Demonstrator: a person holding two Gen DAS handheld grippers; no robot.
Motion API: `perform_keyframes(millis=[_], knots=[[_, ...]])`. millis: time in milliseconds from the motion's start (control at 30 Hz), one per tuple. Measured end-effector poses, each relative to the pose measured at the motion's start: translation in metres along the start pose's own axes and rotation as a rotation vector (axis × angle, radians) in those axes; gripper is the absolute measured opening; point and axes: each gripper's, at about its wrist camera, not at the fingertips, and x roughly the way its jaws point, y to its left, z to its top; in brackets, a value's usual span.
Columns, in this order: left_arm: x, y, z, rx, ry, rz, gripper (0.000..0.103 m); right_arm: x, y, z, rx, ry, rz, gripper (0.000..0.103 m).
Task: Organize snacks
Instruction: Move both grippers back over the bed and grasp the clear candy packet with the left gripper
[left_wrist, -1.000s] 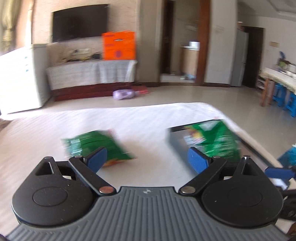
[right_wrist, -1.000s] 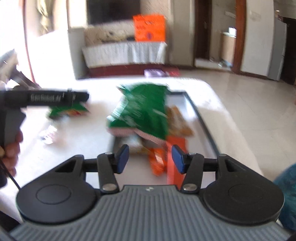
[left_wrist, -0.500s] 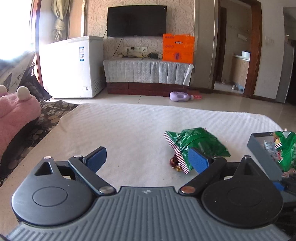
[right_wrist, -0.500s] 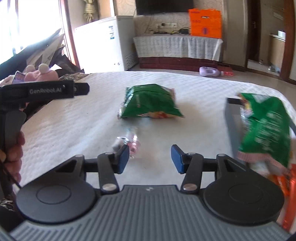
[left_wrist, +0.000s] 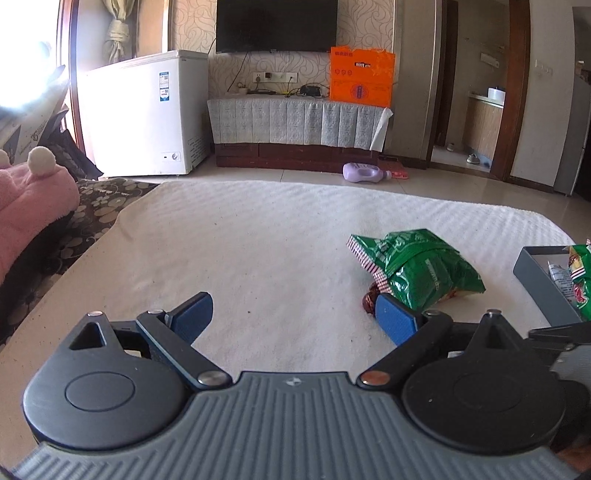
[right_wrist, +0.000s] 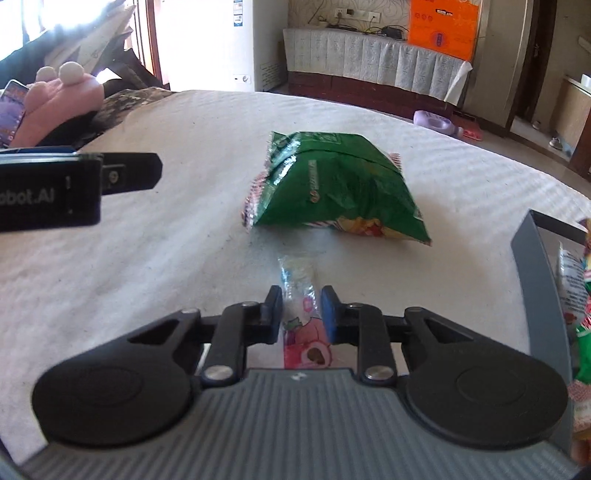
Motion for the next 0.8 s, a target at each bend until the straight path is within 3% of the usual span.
perform_keyframes(millis=[333, 433, 500, 633, 700, 767, 800], knots=[[-0.009, -0.046, -0.036, 0.094, 0.09, -0.1, 0.097, -0.046, -0.022, -0.038, 0.026, 0.059, -0.046, 0.02], [-0.003, -0.063, -0.05, 0.146, 0.122, -0.092, 0.095, -0.052, -0.023, -0.048, 0.039, 0.065, -0.039, 0.019], [0.008, -0.072, -0.059, 0.189, 0.152, -0.075, 0.078, -0.053, -0.024, -0.051, 0.044, 0.061, -0.035, 0.019], [0.015, -0.076, -0.066, 0.202, 0.137, -0.105, 0.066, -0.053, -0.029, -0.053, 0.054, 0.055, -0.021, 0.019], [0.015, -0.077, -0.066, 0.214, 0.128, -0.132, 0.036, -0.054, -0.029, -0.052, 0.046, 0.054, -0.021, 0.019], [0.015, -0.078, -0.066, 0.21, 0.134, -0.174, 0.019, -0.056, -0.026, -0.053, 0.024, 0.048, -0.03, 0.02], [0.014, -0.078, -0.066, 0.212, 0.135, -0.171, 0.018, -0.057, -0.025, -0.052, 0.013, 0.043, -0.03, 0.02]])
